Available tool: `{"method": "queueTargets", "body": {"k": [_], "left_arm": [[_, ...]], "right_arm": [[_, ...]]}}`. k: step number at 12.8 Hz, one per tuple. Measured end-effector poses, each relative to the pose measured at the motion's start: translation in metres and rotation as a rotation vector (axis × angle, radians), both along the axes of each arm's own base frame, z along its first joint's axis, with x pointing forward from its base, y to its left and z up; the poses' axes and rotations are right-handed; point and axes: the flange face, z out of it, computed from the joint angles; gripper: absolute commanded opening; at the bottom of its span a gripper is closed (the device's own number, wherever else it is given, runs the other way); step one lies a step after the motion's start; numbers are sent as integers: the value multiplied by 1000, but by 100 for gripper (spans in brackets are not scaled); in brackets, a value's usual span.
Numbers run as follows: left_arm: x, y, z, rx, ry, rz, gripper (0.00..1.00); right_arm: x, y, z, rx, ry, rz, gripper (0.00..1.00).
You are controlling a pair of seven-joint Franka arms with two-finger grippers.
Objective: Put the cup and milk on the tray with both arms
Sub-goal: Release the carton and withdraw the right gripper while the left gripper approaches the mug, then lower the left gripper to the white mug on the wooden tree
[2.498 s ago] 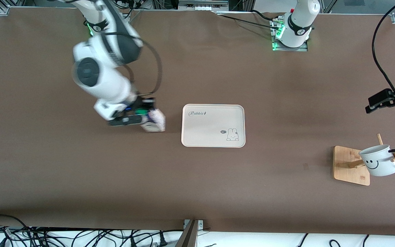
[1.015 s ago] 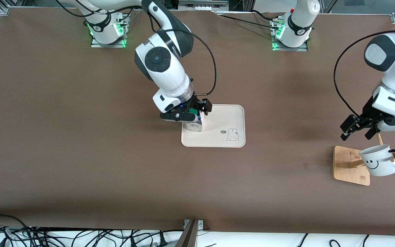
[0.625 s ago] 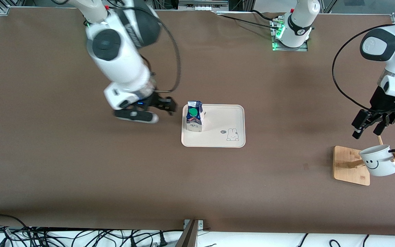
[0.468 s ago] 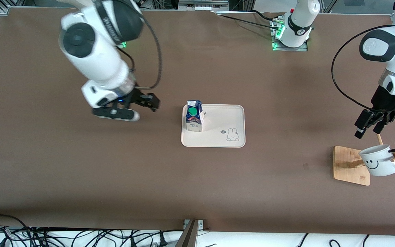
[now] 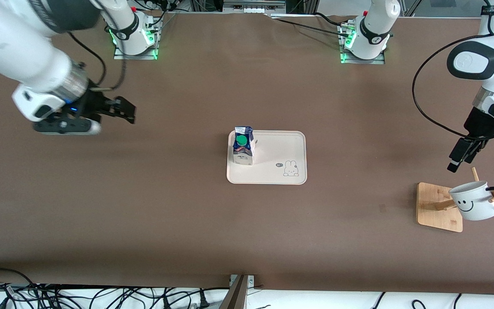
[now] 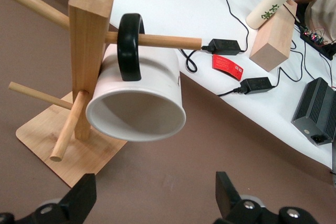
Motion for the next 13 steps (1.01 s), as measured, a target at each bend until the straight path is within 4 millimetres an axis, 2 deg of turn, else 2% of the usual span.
{"method": "queueTargets", "body": {"k": [2,5,9,10,13], "left_arm": [[2,-3,-11,-13,-17,40,100],[6,-19,-24,-14,-41,71,100],[10,-30,-36,-19,-47,90,100],[12,-29,-35,-18,-50,91,100],[22,-29,-31,-16,-65,91,100]], "right_arm": [[-16,-33,7,-26,9,22,100],[-33,-58,23,-50,5,57,100],[-33,-99,27,-83,-1,102,100],[-33,-105,27,-84,-1,102,100],[-33,-102,27,-85,-2,107,100]]}}
